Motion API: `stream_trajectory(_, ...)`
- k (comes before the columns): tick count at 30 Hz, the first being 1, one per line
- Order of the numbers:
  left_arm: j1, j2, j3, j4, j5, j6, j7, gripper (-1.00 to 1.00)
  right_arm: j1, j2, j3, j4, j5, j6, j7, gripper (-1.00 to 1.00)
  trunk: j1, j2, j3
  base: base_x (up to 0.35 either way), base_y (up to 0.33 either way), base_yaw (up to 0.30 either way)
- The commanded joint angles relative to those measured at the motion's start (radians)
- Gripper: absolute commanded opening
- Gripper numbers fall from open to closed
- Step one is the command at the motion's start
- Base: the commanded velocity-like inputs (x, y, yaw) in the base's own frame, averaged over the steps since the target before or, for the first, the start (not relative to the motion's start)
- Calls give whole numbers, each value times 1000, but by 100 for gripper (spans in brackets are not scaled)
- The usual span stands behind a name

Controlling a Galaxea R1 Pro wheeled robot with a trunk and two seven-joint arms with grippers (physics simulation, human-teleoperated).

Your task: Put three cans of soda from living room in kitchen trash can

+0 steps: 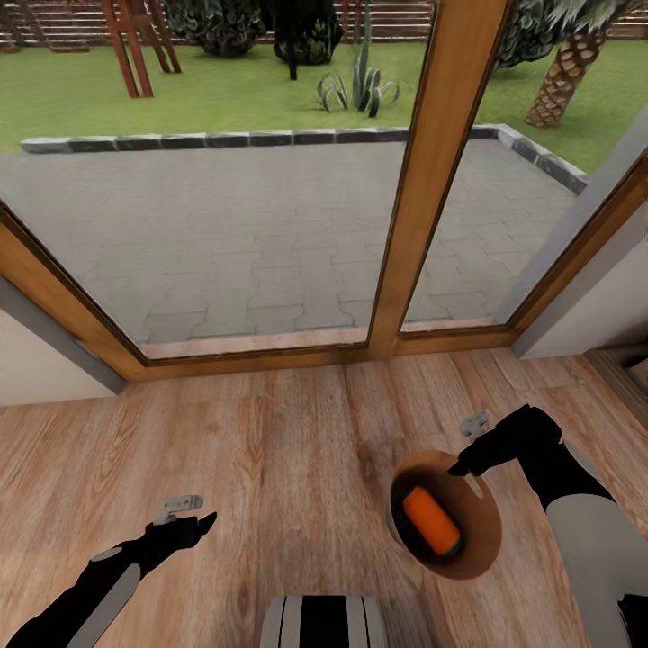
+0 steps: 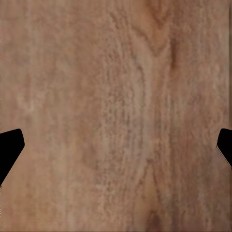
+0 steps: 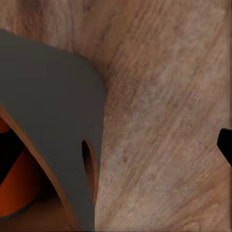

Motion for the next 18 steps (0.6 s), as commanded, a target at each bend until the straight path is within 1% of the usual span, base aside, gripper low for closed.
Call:
stream_trajectory(1,0,0,0,0,0,0,0,100,0,0,0,0,0,0,0,100,0,0,4,0,0,0)
stream_trajectory(17,-1,-2,0,1,0,12,-1,100,13,2,4,-4,0,0,-1,100,-8,4,66,0,0,0)
stream_trajectory(18,-1,-2,0,1,0,12,-1,100,13,2,4,-4,0,0,-1,100,-11,10,69,0,0,0)
